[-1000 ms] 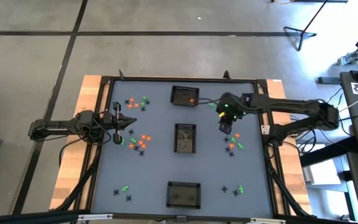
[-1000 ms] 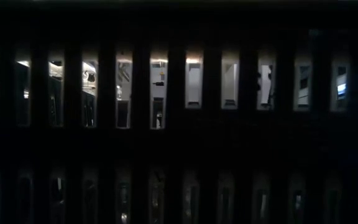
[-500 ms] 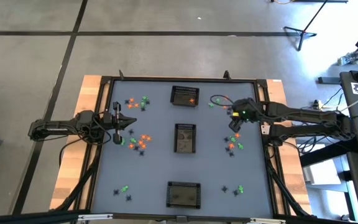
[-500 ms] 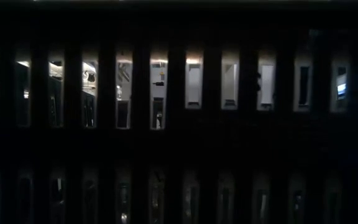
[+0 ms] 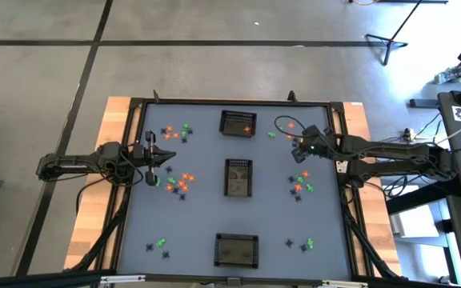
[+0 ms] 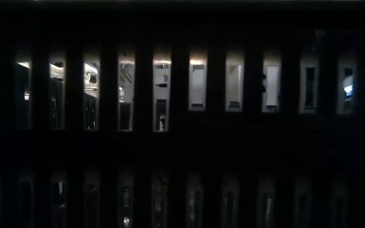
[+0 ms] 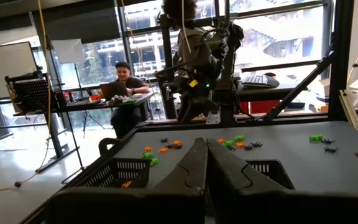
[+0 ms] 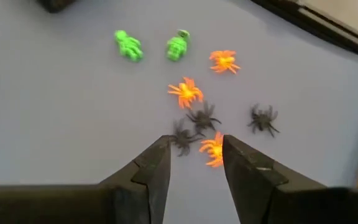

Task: Sort Halloween decoration
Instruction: Put the black spider toy into the bottom black bin

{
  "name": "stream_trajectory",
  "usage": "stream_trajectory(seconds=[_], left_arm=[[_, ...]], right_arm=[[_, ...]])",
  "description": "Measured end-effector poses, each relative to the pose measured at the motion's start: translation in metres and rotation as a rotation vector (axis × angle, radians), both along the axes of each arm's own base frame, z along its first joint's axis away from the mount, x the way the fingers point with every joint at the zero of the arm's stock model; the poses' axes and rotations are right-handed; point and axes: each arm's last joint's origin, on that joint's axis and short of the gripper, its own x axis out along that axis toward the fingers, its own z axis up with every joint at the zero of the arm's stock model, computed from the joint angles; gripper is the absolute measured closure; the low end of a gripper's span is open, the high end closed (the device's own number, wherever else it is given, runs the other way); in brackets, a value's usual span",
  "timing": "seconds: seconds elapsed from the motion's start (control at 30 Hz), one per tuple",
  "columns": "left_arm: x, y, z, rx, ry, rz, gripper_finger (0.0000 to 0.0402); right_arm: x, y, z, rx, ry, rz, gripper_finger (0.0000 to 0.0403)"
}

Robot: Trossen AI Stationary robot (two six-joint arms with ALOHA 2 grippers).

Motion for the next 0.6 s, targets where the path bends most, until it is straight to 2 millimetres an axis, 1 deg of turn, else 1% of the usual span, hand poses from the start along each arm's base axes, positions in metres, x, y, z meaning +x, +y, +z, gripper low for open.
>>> stream_trajectory(seconds=[0.2, 0.37, 0.6], left_arm=[[0.0, 0.0, 0.0, 0.0, 0.0, 0.0, 0.0401], [0.0, 0.0, 0.0, 0.0, 0.0, 0.0, 0.0401], [0.0, 0.0, 0.0, 0.0, 0.0, 0.0, 0.0401]], right_arm=[[0.004, -0.014, -0.007, 0.004, 0.016, -0.02, 0.026], [0.008, -0.024, -0.015, 0.062, 0.028, 0.008, 0.026], [0.009, -0.028, -0.027, 0.134, 0.105, 0.037, 0.026]])
